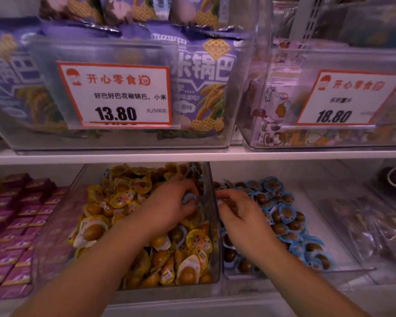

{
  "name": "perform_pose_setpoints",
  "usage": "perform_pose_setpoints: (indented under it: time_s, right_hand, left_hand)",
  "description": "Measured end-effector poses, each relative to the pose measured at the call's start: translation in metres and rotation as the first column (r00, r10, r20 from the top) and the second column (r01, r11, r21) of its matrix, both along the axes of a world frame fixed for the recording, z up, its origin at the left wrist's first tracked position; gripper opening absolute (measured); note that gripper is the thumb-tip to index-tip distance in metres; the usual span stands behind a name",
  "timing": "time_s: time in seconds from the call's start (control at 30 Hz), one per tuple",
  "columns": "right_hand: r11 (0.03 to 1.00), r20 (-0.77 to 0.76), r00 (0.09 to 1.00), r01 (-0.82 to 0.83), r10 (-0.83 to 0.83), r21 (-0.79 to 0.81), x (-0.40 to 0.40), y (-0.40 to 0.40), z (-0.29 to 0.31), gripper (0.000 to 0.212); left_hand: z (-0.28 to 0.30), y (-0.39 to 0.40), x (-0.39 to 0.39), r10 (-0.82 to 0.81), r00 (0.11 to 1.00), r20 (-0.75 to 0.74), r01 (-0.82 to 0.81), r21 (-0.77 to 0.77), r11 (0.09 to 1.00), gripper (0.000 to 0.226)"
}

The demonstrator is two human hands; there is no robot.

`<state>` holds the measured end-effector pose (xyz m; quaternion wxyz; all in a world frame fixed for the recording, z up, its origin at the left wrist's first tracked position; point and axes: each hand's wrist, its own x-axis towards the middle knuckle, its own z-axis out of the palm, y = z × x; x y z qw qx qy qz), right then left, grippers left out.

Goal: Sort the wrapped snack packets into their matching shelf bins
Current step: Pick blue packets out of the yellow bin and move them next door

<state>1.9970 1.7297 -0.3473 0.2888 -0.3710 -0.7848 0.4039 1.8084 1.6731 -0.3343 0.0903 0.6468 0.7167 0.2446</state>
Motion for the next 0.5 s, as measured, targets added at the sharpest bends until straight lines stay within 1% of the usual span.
perform_pose_setpoints:
  time_s: [0.07,0.1,0.13,0.17,0.2,0.23,0.27,0.3,0.33,0.37,0.4,0.43,0.47,0.5]
  right_hand:
    - [1.000,-0.011,1.000,0.020,-0.020,0.011,0.001,-0.001,0.004,0.024]
    - [0.998,-0.036,0.998,0.047,-0.046,0.030,0.001,-0.002,0.008,0.021]
    - [0.995,-0.083,0.993,0.086,-0.082,0.057,0.000,-0.004,0.013,0.020]
    - [0.987,-0.147,0.982,0.134,-0.121,0.084,0.000,-0.007,0.019,0.022]
    - [0.978,-0.220,0.962,0.184,-0.159,0.098,0.000,-0.011,0.027,0.026]
    - [0.971,-0.296,0.936,0.223,-0.188,0.086,0.000,-0.016,0.036,0.027]
    - [0.970,-0.369,0.906,0.239,-0.205,0.049,-0.001,-0.023,0.045,0.023]
    - [0.972,-0.428,0.878,0.234,-0.214,-0.008,-0.002,-0.031,0.054,0.018]
    - [0.975,-0.465,0.857,0.208,-0.220,-0.079,-0.004,-0.040,0.061,0.016]
    - [0.974,-0.478,0.850,0.162,-0.220,-0.161,-0.007,-0.050,0.066,0.015]
    - [0.961,-0.465,0.856,0.114,-0.224,-0.253,-0.011,-0.060,0.068,0.016]
    - [0.932,-0.439,0.867,0.073,-0.235,-0.355,-0.015,-0.070,0.069,0.018]
    - [0.880,-0.426,0.869,0.022,-0.251,-0.475,-0.020,-0.080,0.070,0.018]
    - [0.796,-0.443,0.857,-0.066,-0.264,-0.602,-0.024,-0.089,0.071,0.019]
  left_hand:
    - [0.012,-0.007,-0.006,0.109,0.984,0.138,-0.115,0.038,0.993,0.010]
    - [0.019,-0.011,-0.008,0.167,0.941,0.294,-0.188,0.045,0.981,0.007]
    - [0.025,-0.017,-0.007,0.187,0.821,0.540,-0.247,0.040,0.968,0.006]
    - [0.031,-0.024,-0.004,0.140,0.589,0.796,-0.270,0.030,0.962,0.006]
    - [0.036,-0.032,0.001,0.067,0.299,0.952,-0.262,0.014,0.965,0.010]
    - [0.040,-0.040,0.006,0.020,0.049,0.999,-0.235,-0.008,0.972,0.019]
    - [0.043,-0.048,0.014,0.014,-0.116,0.993,-0.203,-0.038,0.978,0.028]
    - [0.045,-0.056,0.022,0.024,-0.225,0.974,-0.180,-0.066,0.981,0.035]
    - [0.047,-0.064,0.028,0.031,-0.288,0.957,-0.185,-0.087,0.979,0.040]
    - [0.048,-0.068,0.034,0.015,-0.318,0.948,-0.212,-0.087,0.973,0.043]
    - [0.047,-0.072,0.038,-0.011,-0.312,0.950,-0.253,-0.072,0.965,0.044]
    - [0.048,-0.075,0.043,-0.044,-0.268,0.962,-0.300,-0.040,0.953,0.040]
    - [0.049,-0.079,0.048,-0.067,-0.136,0.988,-0.364,0.013,0.931,0.031]
    - [0.051,-0.083,0.053,-0.045,0.110,0.993,-0.423,0.088,0.902,0.020]
